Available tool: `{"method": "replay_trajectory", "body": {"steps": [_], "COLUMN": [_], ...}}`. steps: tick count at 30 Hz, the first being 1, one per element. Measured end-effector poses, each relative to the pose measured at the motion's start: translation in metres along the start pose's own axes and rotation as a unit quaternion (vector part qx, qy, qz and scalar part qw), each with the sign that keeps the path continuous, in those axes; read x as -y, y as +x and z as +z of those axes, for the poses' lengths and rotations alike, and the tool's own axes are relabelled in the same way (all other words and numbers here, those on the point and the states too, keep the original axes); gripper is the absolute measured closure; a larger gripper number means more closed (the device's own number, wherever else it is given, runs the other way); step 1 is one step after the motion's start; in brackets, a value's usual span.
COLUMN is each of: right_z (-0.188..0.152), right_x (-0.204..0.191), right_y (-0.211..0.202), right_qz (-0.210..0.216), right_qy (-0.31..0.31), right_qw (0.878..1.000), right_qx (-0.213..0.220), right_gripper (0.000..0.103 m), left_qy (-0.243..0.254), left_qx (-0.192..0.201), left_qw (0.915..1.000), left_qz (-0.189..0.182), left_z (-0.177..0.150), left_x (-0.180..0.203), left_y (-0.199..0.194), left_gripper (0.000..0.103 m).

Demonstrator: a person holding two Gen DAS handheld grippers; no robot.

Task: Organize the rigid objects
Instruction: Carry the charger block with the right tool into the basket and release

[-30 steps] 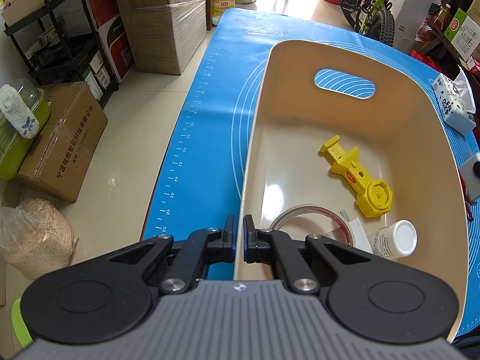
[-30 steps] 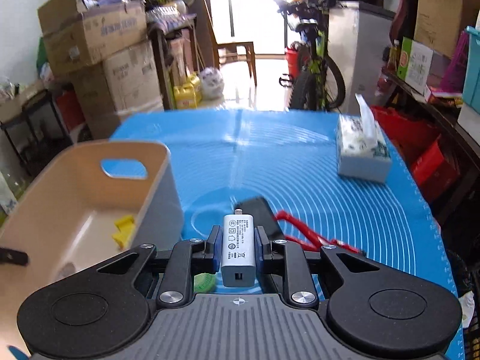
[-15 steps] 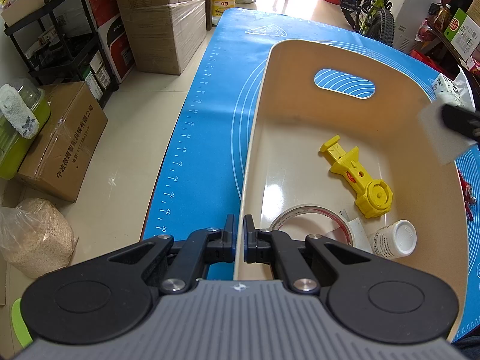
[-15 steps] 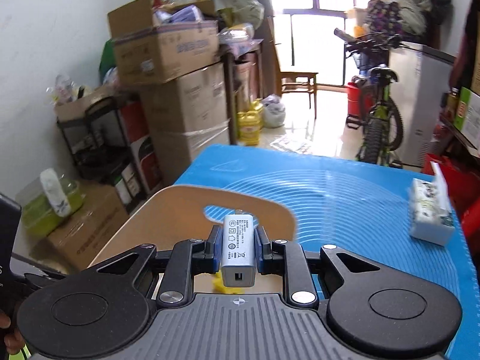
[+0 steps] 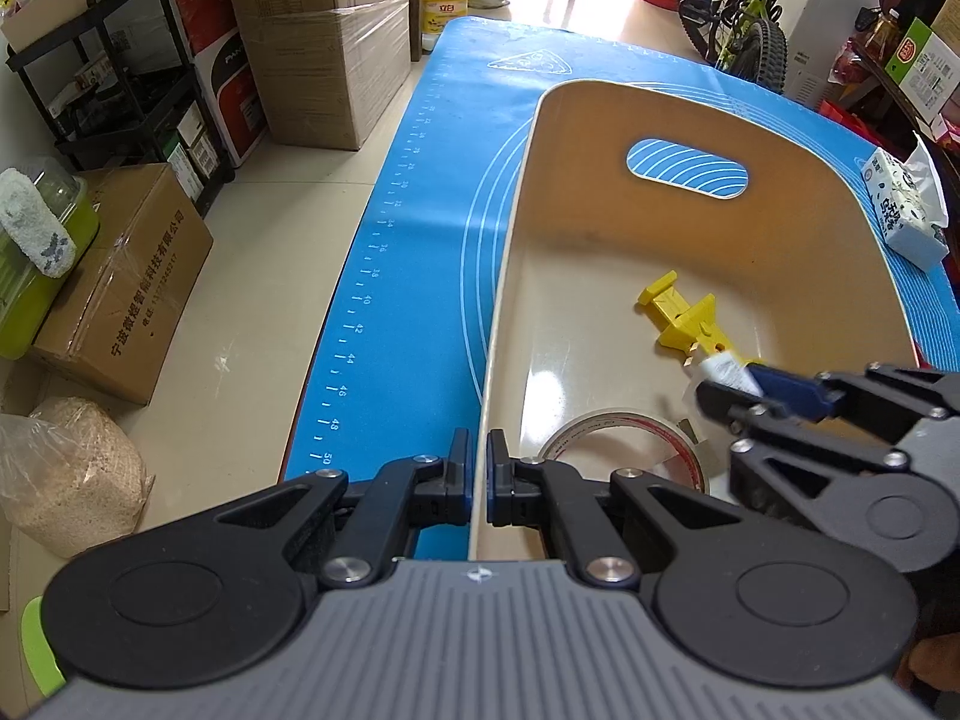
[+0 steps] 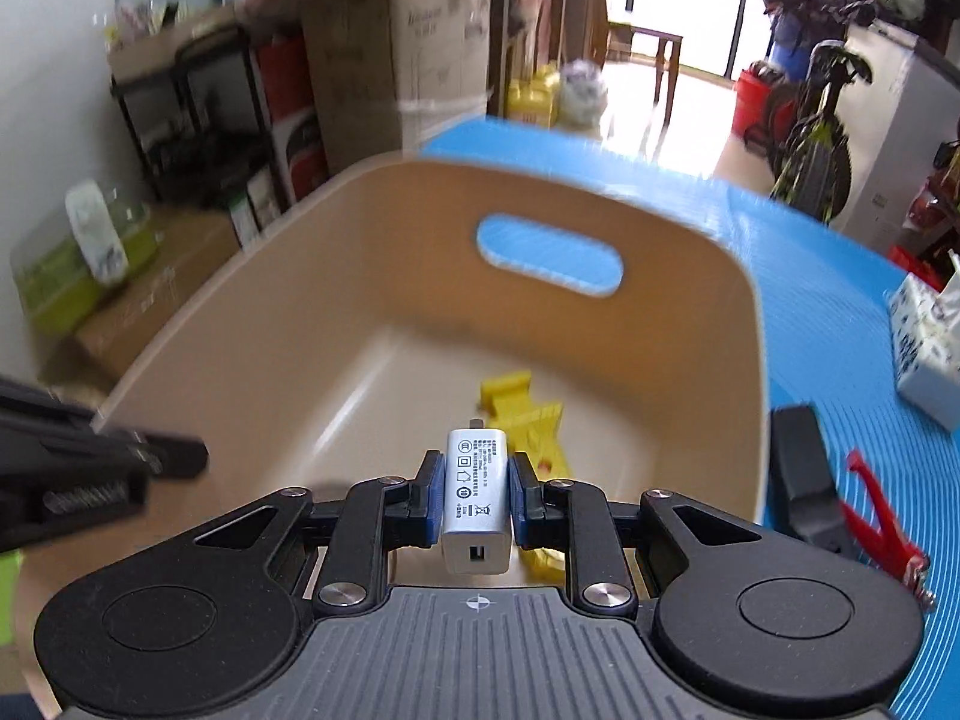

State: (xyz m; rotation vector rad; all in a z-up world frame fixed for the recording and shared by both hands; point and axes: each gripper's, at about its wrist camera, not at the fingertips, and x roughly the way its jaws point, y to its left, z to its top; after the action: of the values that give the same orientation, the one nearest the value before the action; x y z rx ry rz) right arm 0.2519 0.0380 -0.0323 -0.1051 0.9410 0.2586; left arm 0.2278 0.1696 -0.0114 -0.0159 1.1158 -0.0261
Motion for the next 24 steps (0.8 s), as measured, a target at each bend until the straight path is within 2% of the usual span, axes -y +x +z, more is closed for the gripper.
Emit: {"method": "replay_trajectory", "body": {"steps": [7,8,9,11,13,18,24], "right_z": [0.003,0.002,0.002,0.003,0.0,-0.001,-0.005], "right_x": [-0.008,-0.008,-0.008,-0.005,0.001,0.012,0.046], "right_y": [0.011,0.012,0.011,0.003,-0.007,-0.034,-0.072], "right_qz": [-0.005,-0.006,-0.006,0.001,0.006,0.009,-0.006], "right_qy": [-0.017,-0.017,-0.016,-0.009,-0.003,-0.003,0.003], "right_qw": [0.999,0.999,0.999,1.0,1.0,0.999,0.996], "right_qx": [-0.039,-0.043,-0.04,-0.021,0.002,0.041,0.089], "right_gripper": [0.072,0.065,0.062,0.049,0.046,0.043,0.039], "left_qy": [0.001,0.001,0.001,0.001,0.001,0.001,0.0], "left_qx": [0.0,0.0,-0.001,-0.001,-0.001,-0.001,-0.001], "left_qw": [1.0,1.0,1.0,1.0,1.0,1.0,1.0], "left_qz": [0.001,0.002,0.002,0.002,0.002,0.002,0.002], "left_z": [0.001,0.001,0.001,0.001,0.001,0.001,0.001], "left_x": [0.001,0.001,0.002,0.001,0.001,0.001,0.001], "left_y": [0.001,0.001,0.001,0.001,0.001,0.001,0.001], "left_gripper": [0.098,0.098,0.098,0.098,0.098,0.098,0.097]}}
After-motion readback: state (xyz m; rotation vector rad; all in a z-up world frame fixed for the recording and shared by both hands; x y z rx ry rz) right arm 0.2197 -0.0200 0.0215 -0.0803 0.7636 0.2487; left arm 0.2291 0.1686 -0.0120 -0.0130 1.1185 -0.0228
